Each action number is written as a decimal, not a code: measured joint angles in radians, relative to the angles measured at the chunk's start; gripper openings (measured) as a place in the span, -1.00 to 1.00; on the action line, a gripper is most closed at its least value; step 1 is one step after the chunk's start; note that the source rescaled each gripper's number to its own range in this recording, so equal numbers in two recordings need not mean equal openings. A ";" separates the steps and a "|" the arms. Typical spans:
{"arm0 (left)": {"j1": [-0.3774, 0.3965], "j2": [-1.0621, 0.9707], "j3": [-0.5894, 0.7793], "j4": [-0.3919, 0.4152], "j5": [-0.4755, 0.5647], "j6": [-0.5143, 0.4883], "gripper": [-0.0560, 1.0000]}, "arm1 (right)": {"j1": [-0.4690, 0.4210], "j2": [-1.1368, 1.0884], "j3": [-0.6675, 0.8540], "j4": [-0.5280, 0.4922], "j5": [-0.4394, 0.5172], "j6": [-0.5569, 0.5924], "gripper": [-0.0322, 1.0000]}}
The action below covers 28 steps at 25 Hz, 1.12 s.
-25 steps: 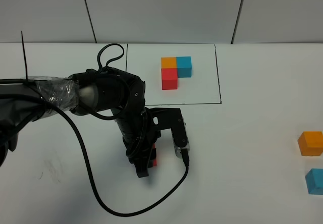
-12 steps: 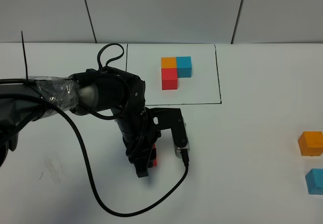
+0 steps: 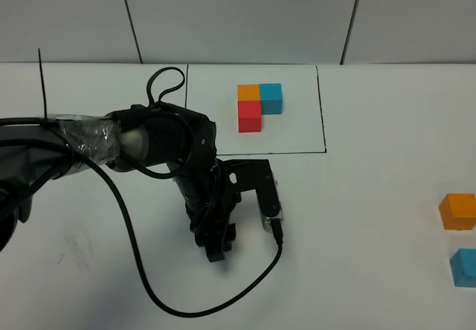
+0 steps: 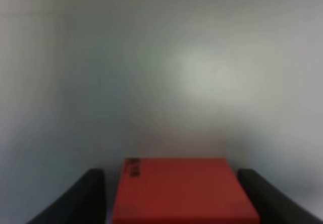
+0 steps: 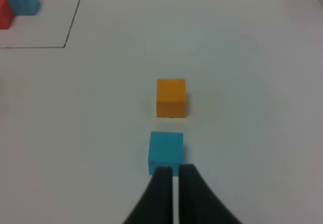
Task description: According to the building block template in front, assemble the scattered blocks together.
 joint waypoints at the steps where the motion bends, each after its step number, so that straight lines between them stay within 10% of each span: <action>1: -0.001 0.000 0.000 0.000 -0.007 -0.004 0.64 | 0.000 0.000 0.000 0.000 0.000 0.000 -0.94; 7: -0.007 0.001 0.000 0.003 -0.021 -0.021 0.99 | 0.000 0.000 0.000 0.000 0.000 0.000 -0.94; 28: -0.015 -0.192 0.002 0.044 0.057 -0.059 0.91 | 0.000 0.000 0.000 0.000 0.000 0.000 -0.94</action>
